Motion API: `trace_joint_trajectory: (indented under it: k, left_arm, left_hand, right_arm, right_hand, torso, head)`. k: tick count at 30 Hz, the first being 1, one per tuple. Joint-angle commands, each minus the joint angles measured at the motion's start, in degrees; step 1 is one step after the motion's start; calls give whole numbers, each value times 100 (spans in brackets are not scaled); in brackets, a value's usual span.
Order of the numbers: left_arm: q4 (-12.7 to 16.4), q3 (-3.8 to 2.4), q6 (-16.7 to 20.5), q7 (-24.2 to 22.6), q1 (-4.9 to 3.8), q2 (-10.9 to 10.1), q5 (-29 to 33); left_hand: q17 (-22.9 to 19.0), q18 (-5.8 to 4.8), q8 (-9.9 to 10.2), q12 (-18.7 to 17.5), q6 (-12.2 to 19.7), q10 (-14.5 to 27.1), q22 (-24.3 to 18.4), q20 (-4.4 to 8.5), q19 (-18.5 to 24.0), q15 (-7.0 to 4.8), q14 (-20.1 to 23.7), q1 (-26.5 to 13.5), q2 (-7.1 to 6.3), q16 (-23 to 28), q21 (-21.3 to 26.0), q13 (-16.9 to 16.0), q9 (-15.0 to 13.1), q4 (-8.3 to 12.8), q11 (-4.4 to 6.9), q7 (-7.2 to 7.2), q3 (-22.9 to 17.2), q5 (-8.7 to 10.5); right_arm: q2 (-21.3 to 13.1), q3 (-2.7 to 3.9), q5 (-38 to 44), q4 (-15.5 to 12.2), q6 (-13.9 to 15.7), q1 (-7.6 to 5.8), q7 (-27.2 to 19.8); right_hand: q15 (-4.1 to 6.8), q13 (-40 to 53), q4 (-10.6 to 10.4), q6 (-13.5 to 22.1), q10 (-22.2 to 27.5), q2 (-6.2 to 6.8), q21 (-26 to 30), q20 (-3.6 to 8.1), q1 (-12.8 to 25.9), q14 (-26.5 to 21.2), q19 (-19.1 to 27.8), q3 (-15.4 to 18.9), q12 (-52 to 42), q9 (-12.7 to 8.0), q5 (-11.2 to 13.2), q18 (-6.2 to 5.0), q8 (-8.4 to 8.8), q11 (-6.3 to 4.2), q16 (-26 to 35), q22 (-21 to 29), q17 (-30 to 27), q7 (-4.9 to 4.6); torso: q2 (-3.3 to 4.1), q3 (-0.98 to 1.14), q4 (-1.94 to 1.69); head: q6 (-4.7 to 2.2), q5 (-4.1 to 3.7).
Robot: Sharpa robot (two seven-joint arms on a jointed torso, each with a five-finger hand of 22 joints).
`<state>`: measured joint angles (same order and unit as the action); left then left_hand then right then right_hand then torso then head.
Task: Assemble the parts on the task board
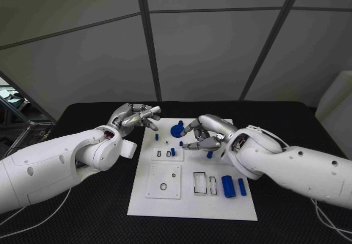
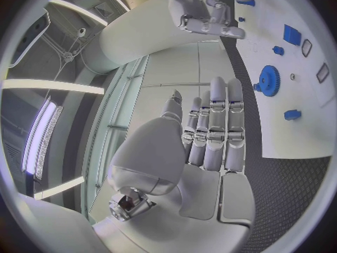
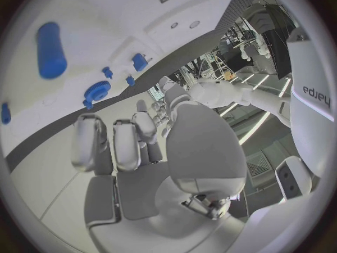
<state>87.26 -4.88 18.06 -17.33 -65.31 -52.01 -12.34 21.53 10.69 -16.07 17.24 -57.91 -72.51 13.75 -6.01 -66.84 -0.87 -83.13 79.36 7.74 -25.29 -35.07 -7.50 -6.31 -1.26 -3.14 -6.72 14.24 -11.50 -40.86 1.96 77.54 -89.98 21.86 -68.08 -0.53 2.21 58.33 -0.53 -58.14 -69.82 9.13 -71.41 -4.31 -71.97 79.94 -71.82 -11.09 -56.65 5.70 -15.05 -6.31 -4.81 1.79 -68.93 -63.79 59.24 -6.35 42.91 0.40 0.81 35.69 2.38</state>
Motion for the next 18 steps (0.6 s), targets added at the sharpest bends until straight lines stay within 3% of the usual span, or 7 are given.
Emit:
trace_joint_trajectory:
  k: [1,2,4,7,11,14,18]
  left_arm:
    - [-6,-7,-456,840,-17,-24,-980]
    - [-6,-8,-571,1054,-22,-31,-1176]
    - [3,-9,-785,1488,-39,-41,-1628]
    - [30,-10,-1102,2224,-97,-35,-2435]
    - [76,-10,-1459,3390,-239,34,-3521]
    - [49,-6,-1706,4076,-356,156,-3981]
    - [-17,4,-1863,4518,-444,329,-4292]
  left_hand:
    - [2142,-56,-40,397,-157,-409,524,202,-340,-166,-403,80,158,-2159,-655,-392,-97,57,137,144,-15,-23]
    - [3190,-155,-54,789,-165,-435,1268,247,-541,-180,-428,88,199,-3182,-1283,-853,-162,73,177,189,-23,32]
    - [4867,-382,-165,2760,-167,-557,2879,291,-834,-268,-388,51,291,-4781,-2586,-3147,-421,97,212,262,-33,419]
    - [6080,-532,-437,4755,-42,-656,4328,320,-1005,-242,-457,-383,187,-5852,-3694,-5520,-1011,-89,269,289,168,562]
    - [6553,-596,-1096,5970,172,-992,5020,325,-1014,-337,-580,-644,197,-6230,-4207,-6982,-2200,-350,373,350,232,554]
    - [6675,-610,-1281,6232,298,-1121,5189,344,-1045,-324,-624,-820,124,-6329,-4310,-7275,-2598,-537,392,333,341,864]
    - [6708,-606,-1546,6367,493,-1171,5253,362,-991,-319,-633,-958,54,-6353,-4354,-7459,-3246,-859,406,375,466,872]
  right_arm:
    - [-216,39,-1324,-91,-567,-147,-501]
    - [-306,51,-1547,-99,-620,-201,-515]
    - [-476,68,-1946,-97,-688,-287,-535]
    - [-685,88,-2379,-71,-729,-365,-559]
    - [-847,99,-2641,14,-723,-409,-559]
    - [-887,102,-2720,97,-689,-422,-552]
    - [-899,103,-2749,173,-653,-428,-540]
  right_hand:
    - [-10,-1116,83,-118,519,-18,1084,0,-77,-516,838,-138,1224,15,16,-253,11,-3,1157,1203,-1229,7]
    - [-20,-1427,113,-153,548,-14,1583,-5,-66,-725,1147,-207,1563,18,30,-345,29,17,1721,1715,-1762,12]
    - [-50,-1914,170,-243,462,-36,2298,-40,-51,-947,1431,-402,2096,28,16,-423,52,31,2529,2361,-2358,24]
    - [-83,-2625,236,-336,266,27,2866,-109,54,-948,1365,-668,2879,32,18,-409,86,47,3263,2756,-2673,-17]
    - [-168,-3486,350,-369,-238,140,3629,-182,220,-644,1090,-969,3752,18,52,-423,122,82,4310,3330,-3193,-54]
    - [-184,-3699,394,-411,-261,101,3824,-168,251,-551,947,-1043,3993,20,30,-420,108,83,4599,3485,-3298,-58]
    - [-174,-3779,441,-423,-334,100,3917,-162,255,-455,859,-1055,4063,18,22,-419,105,76,4716,3559,-3322,-51]
  torso:
    - [-71,2,12]
    - [-87,1,16]
    - [-129,1,24]
    - [-185,5,23]
    - [-246,17,27]
    - [-283,26,31]
    - [-312,34,36]
  head:
    - [3,15]
    - [8,19]
    - [13,29]
    - [29,46]
    - [58,84]
    - [75,96]
    - [115,119]
